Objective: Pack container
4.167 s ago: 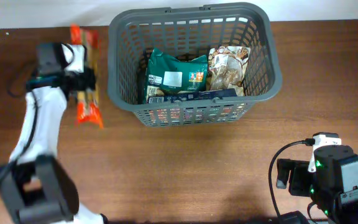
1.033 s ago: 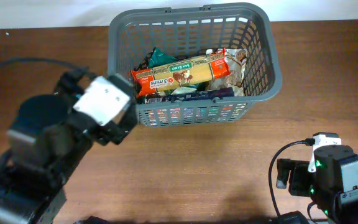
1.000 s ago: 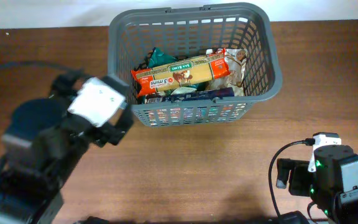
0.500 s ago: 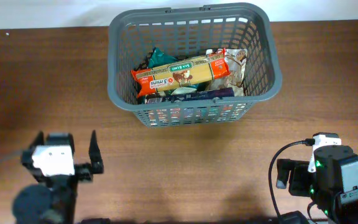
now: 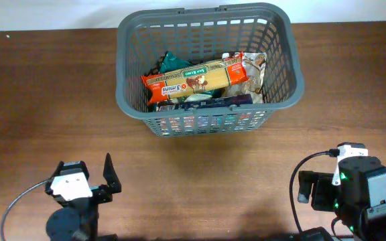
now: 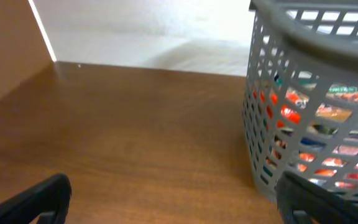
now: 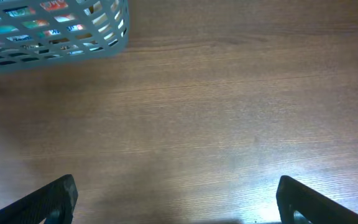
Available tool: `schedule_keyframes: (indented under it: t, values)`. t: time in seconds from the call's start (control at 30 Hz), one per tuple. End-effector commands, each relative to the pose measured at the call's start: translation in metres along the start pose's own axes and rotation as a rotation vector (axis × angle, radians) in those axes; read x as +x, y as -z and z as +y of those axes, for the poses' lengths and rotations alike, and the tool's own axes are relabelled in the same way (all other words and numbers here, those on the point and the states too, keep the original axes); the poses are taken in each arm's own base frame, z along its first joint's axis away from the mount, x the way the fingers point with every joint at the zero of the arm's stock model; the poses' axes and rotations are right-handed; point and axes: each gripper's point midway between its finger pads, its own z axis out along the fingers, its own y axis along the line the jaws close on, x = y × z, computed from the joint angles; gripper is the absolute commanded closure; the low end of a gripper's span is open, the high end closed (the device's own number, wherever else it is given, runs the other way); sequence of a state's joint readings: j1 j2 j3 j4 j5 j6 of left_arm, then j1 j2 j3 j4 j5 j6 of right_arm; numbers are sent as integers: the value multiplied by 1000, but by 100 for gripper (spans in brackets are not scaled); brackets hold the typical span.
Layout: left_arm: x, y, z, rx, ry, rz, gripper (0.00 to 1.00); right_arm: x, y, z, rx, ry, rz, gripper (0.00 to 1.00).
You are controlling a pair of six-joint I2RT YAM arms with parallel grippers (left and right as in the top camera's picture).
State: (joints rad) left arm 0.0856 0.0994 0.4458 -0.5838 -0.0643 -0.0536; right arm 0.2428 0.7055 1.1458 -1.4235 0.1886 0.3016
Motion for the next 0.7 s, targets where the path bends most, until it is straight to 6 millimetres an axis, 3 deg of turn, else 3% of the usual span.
schedule_keyframes:
  t: [0.0,0.43,0.67]
  values:
    - [18,-10,-1,11,34,1,1,-1,1,0,-3,3,-9,1]
    - [64,-47,-12,79,68,-49,1,-1,1,0,-3,3,-9,1]
    - [64,-47,-11,75,68,-51,1,-1,1,0,-3,3,-9,1]
